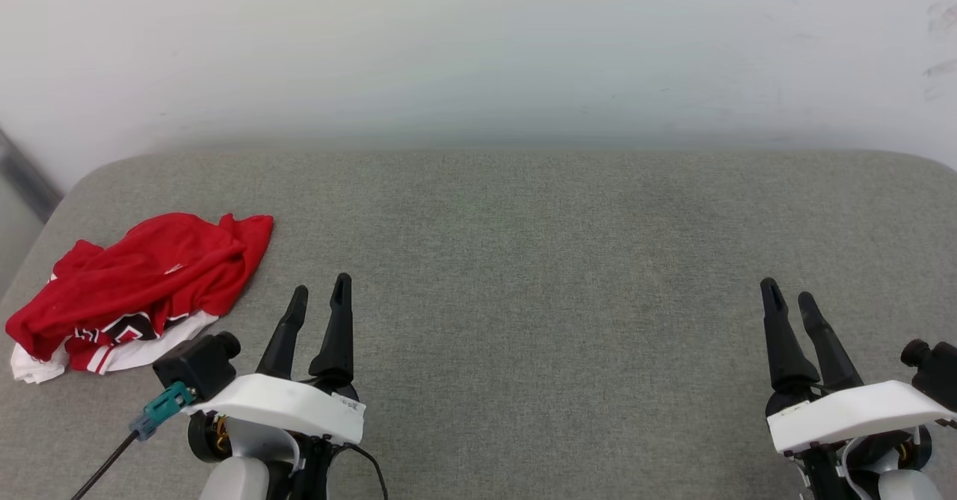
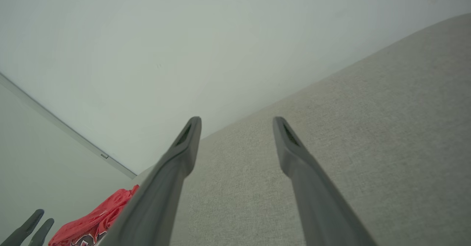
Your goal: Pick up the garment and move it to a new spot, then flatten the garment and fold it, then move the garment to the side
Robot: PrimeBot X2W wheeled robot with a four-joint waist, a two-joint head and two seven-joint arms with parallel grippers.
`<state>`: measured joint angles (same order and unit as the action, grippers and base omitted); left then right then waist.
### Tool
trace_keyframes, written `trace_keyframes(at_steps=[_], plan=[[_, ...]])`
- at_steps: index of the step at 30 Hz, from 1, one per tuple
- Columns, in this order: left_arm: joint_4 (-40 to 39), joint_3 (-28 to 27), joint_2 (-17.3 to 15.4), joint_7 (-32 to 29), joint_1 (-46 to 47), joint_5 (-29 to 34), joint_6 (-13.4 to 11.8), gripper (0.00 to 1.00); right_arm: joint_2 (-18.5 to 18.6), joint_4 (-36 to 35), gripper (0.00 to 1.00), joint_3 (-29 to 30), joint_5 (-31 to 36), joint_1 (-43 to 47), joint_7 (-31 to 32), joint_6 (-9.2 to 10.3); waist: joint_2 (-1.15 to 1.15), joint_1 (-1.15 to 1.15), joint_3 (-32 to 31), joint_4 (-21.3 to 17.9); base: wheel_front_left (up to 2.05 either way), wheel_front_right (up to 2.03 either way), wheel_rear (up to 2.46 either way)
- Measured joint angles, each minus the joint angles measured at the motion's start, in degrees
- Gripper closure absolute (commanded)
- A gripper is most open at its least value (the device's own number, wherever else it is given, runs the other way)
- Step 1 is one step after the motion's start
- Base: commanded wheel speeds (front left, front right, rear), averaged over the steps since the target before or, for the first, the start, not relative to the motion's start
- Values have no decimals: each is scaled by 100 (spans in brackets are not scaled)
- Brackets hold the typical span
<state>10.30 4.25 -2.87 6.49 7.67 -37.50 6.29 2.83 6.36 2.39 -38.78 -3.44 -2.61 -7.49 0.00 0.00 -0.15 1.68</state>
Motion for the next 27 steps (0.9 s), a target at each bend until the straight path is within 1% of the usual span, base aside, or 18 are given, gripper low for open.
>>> trace_keyframes(at_steps=[3,11,14,20,27], plan=[[24,57,-15,54,28,278,-34,0,0,-36,0,0,339,1,21,1,0,0,-2,9,0,0,0],[79,143,-78,178,86,873,-135,0,0,-90,0,37,916,30,88,1,0,0,-22,41,0,0,0],[111,171,-103,229,108,1058,-178,0,0,-119,0,37,1110,49,96,0,0,0,-30,49,0,0,0],[224,254,-154,304,146,1389,-186,0,1,-167,0,85,1622,97,168,0,0,0,-39,74,0,0,0],[324,297,-169,396,217,1747,-247,0,1,-230,0,91,2034,123,201,0,0,0,-33,91,0,0,0]])
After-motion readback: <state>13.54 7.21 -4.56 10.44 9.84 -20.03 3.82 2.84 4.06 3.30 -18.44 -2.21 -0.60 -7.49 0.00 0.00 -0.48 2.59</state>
